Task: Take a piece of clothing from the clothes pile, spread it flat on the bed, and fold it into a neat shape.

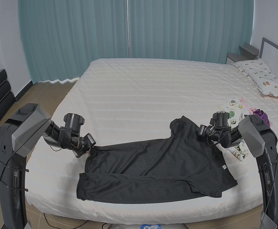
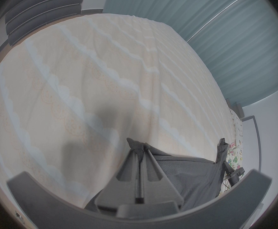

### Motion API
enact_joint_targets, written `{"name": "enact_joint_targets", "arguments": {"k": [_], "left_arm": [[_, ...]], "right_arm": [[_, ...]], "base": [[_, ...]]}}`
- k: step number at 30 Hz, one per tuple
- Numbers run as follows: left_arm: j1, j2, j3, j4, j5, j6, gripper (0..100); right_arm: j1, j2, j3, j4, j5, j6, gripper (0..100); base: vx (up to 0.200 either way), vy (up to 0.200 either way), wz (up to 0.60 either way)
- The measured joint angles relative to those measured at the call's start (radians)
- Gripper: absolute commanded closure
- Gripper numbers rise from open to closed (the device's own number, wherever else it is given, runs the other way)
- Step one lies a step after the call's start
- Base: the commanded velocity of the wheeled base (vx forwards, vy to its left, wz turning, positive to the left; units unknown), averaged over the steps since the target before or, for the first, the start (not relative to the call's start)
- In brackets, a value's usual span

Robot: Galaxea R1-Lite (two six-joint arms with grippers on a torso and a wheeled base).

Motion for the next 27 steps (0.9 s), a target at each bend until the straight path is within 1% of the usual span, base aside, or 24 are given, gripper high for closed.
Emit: {"name": "enact_joint_targets", "arguments": {"k": [4, 11, 15, 20, 27], "left_arm": [[0.004, -0.001, -0.003, -0.001, 0.001, 0.0, 100], [0.011, -0.018, -0.002, -0.001, 0.003, 0.0, 100], [0.02, -0.028, -0.001, -0.005, 0.005, 0.0, 100], [0.034, -0.041, 0.005, -0.086, 0.013, -0.034, 100], [0.044, -0.049, 0.031, -0.101, 0.014, -0.033, 100]], "right_arm": [[-0.004, -0.024, 0.039, -0.008, 0.005, 0.006, 100], [-0.017, -0.075, 0.11, -0.102, 0.01, 0.031, 100], [-0.024, -0.093, 0.128, -0.126, 0.011, 0.039, 100], [-0.021, -0.102, 0.147, -0.161, 0.009, 0.048, 100], [-0.023, -0.112, 0.147, -0.188, -0.001, 0.078, 100]], "base": [[0.0, 0.0, 0.0], [0.0, 0.0, 0.0], [0.0, 0.0, 0.0], [0.0, 0.0, 0.0], [0.0, 0.0, 0.0]]}}
